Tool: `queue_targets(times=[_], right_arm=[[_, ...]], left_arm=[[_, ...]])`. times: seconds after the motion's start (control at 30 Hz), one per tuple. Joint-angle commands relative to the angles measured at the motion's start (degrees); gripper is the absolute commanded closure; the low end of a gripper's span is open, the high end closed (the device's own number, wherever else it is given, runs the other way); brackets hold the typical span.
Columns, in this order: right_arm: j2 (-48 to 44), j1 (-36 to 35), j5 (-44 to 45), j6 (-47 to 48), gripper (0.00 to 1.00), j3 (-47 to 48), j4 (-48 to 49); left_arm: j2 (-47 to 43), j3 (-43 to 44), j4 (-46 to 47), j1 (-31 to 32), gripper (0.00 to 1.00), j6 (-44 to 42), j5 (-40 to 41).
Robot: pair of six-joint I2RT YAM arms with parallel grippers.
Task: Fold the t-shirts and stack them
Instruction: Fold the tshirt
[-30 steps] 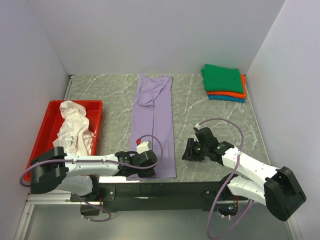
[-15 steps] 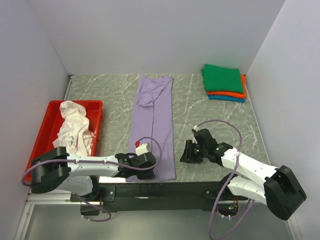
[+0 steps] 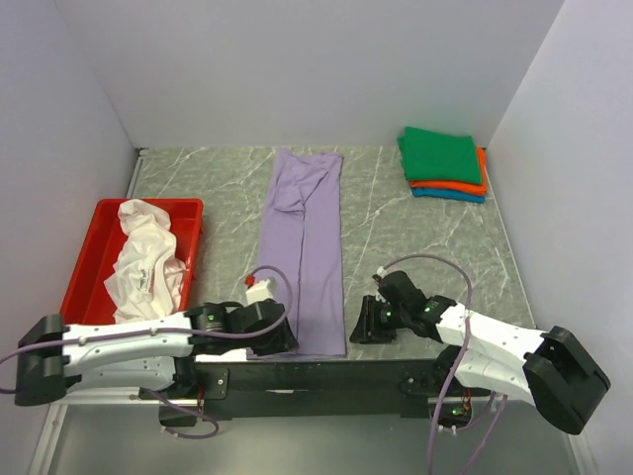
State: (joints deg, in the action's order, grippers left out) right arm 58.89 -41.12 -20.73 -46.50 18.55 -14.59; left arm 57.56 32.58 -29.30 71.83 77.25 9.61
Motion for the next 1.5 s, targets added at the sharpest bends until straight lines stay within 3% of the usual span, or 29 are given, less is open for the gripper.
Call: queue_targets(times=[0.0,0.37,0.53,0.9,1.13,1.3,1.4,1.47], right_arm=[[-1.3,-2.3,-1.6,-4.7,0.58,-2.3,4.8],[-1.2,-6.2,-1.2,-11.9,0.59,-6.9,11.3],[0.4,-6.8,-1.2,-12.7,0.60,-7.5,12.9],[5.0,-8.3,-2.2,-14.2,0.64,-9.3,18.2],[6.1,-8.8,-1.6,-13.6,0.69,-8.6,17.8],[5.6,-8.8,-0.4,-11.5,0.85,-6.9,14.9],[4.5,-8.7,1.4,-9.7,0.98,-5.1,10.4],[3.2,-8.5,3.1,-8.8,1.00,-3.8,6.9]], left_arm=[[-6.0,-1.8,-9.4,0.2,0.54,4.7,3.2],[-21.2,-10.3,-18.8,-0.5,0.47,17.7,6.5],[-23.1,-12.0,-22.7,-0.6,0.48,21.4,9.2],[-19.1,-15.1,-19.0,-1.2,0.47,22.2,10.6],[-18.2,-14.9,-17.5,-1.6,0.62,20.9,10.6],[-12.4,-13.4,-13.1,-1.7,0.79,16.4,8.7],[-7.8,-11.6,-10.1,-1.7,0.97,12.5,7.7],[-5.0,-10.2,-7.6,-1.5,0.99,10.9,7.2]])
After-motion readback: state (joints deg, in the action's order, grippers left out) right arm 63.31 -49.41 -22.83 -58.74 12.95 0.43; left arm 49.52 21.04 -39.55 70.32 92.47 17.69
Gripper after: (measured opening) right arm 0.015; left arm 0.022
